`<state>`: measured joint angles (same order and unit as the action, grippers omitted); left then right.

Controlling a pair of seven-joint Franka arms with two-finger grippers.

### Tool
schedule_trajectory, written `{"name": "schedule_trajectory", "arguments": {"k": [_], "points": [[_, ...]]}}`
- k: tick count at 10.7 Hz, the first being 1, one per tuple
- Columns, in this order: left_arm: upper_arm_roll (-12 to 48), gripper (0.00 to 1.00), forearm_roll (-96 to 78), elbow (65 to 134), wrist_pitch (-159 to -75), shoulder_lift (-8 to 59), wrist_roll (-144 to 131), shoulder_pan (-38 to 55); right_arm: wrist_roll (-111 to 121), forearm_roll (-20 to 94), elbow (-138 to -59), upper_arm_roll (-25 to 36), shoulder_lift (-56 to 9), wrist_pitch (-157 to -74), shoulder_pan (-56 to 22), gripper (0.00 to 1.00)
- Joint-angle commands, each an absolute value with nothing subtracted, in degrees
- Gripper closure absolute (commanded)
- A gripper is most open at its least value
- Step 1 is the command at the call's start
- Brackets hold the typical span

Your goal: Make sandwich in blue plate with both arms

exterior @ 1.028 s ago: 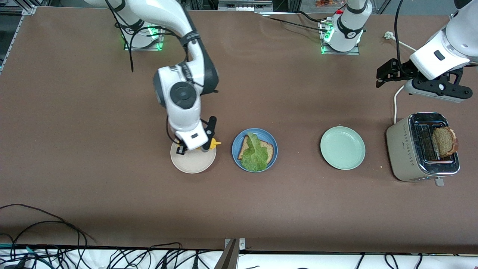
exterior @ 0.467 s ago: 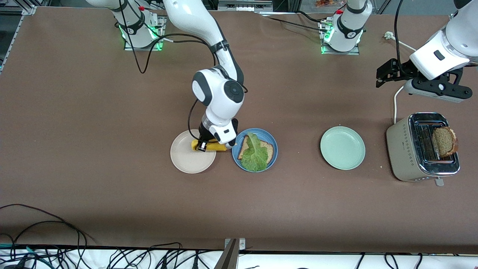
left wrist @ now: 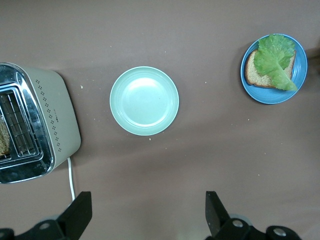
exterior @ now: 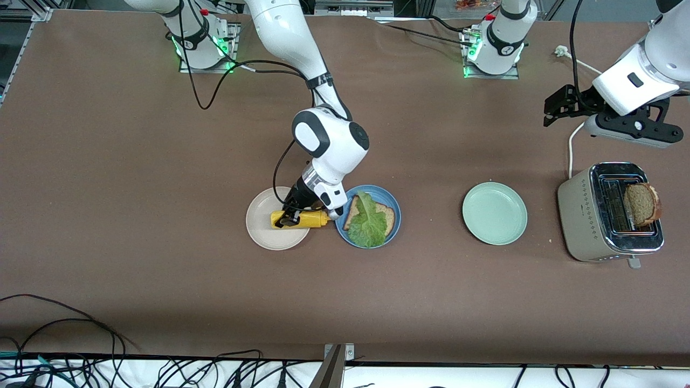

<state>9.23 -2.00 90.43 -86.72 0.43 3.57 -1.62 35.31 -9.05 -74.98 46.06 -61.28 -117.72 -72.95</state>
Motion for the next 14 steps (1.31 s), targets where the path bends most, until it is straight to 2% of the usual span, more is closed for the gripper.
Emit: {"name": "schedule_trajectory", "arguments": {"k": [1,5,11,14], "points": [[9.23,0.00,-2.55,89.30,-85.78,0.53,3.25,-1.76,34.10,-10.55,-73.04,47.90,-63.10,-116.63,-73.74,1.00],[9.23,0.00,-2.46,89.30,-85.78,0.53,3.34,-1.76,31.47,-10.55,-72.77,48.08,-65.82,-117.07,-74.27,1.00],[9.23,0.00,-2.55,88.95,-85.78,0.53,3.34,-1.93,31.90,-10.11,-72.77,47.73,-64.78,-117.51,-73.48,1.00],[9.23,0.00,-2.37,88.86,-85.78,0.61,3.43,-1.76,33.75,-9.32,-75.48,38.09,-54.44,-118.47,-64.19,1.00]]}}
